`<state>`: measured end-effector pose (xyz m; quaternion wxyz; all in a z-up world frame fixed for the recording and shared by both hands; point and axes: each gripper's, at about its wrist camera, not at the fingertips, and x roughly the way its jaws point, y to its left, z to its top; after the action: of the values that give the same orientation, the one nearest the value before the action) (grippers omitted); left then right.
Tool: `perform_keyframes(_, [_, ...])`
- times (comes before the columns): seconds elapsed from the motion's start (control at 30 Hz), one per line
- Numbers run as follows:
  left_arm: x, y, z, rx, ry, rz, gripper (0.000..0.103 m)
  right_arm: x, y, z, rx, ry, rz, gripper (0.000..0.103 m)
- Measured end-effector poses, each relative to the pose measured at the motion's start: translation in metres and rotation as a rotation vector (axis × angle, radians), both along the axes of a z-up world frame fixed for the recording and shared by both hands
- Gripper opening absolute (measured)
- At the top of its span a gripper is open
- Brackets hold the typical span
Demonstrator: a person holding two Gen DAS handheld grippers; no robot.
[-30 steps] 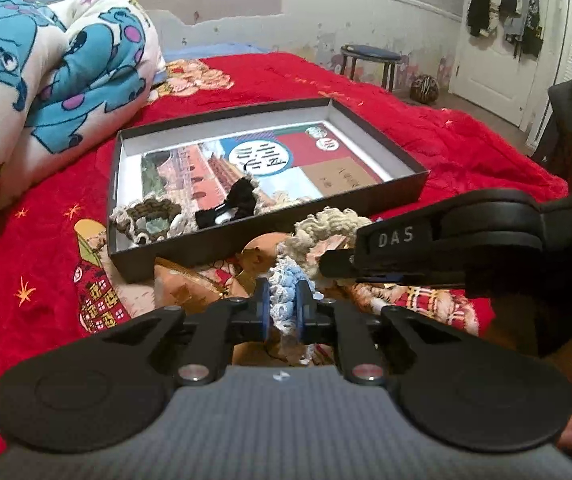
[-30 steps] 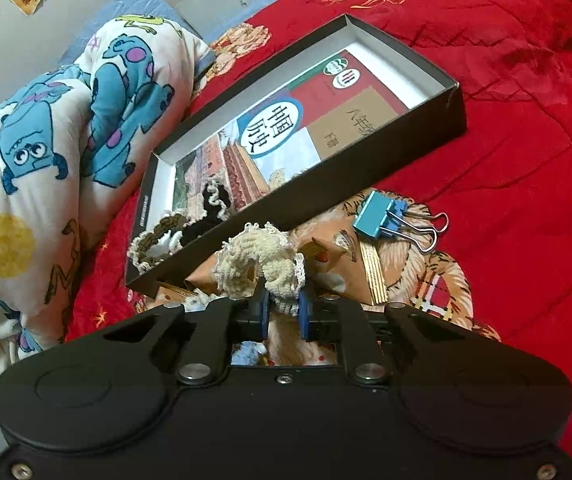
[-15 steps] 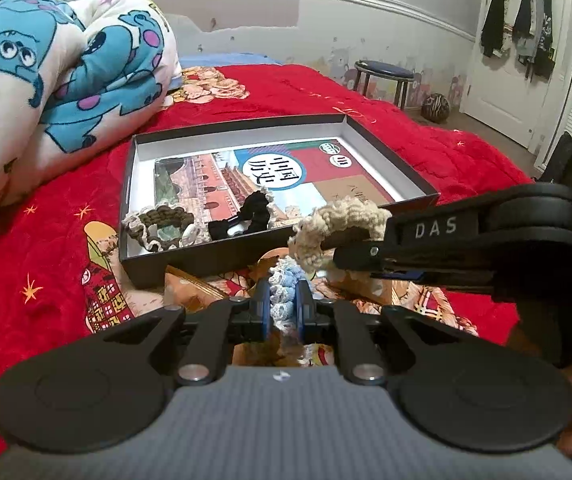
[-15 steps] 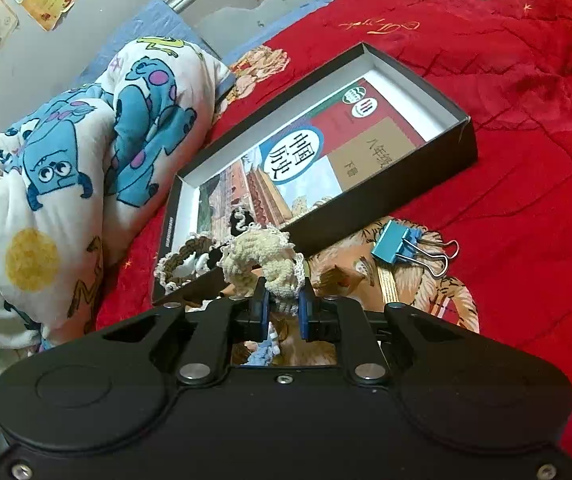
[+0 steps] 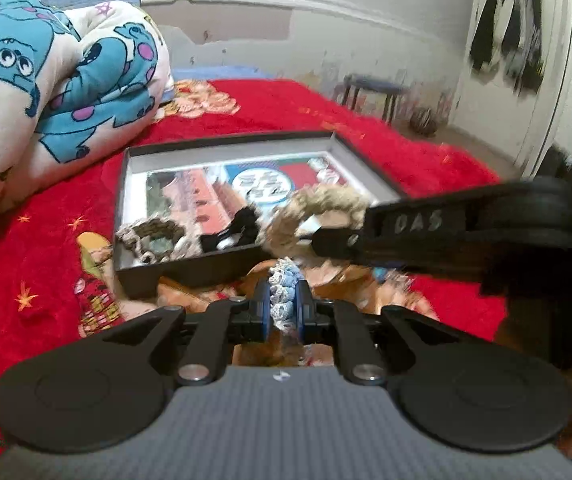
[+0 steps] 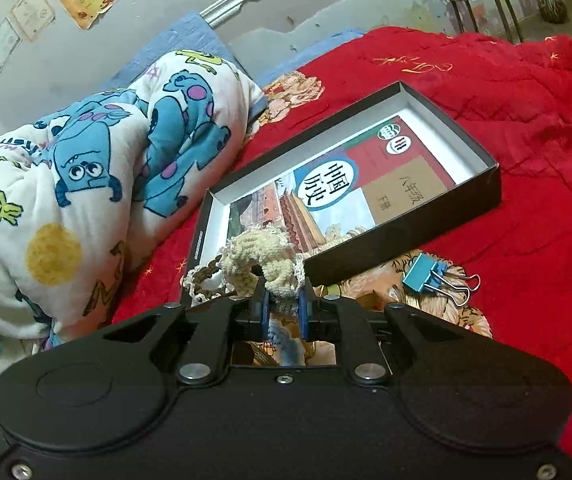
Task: Organize objects
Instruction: 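Lift both held scrunchies and carry them over the box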
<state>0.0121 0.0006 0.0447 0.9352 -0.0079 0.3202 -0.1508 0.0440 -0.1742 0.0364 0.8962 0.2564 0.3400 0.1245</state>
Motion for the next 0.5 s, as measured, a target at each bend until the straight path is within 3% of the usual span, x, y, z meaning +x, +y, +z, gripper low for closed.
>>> perform_keyframes(0.13, [-0.004, 0.002, 0.007, -0.047, -0.058, -0.023, 0.015, 0.002, 0.002, 0.004, -0.003, -0.043, 0.011, 0.014])
perform_keyframes(0.5, [-0.005, -0.001, 0.012, -0.113, -0.121, -0.061, 0.015, 0.003, -0.011, 0.019, 0.046, -0.115, 0.033, 0.014])
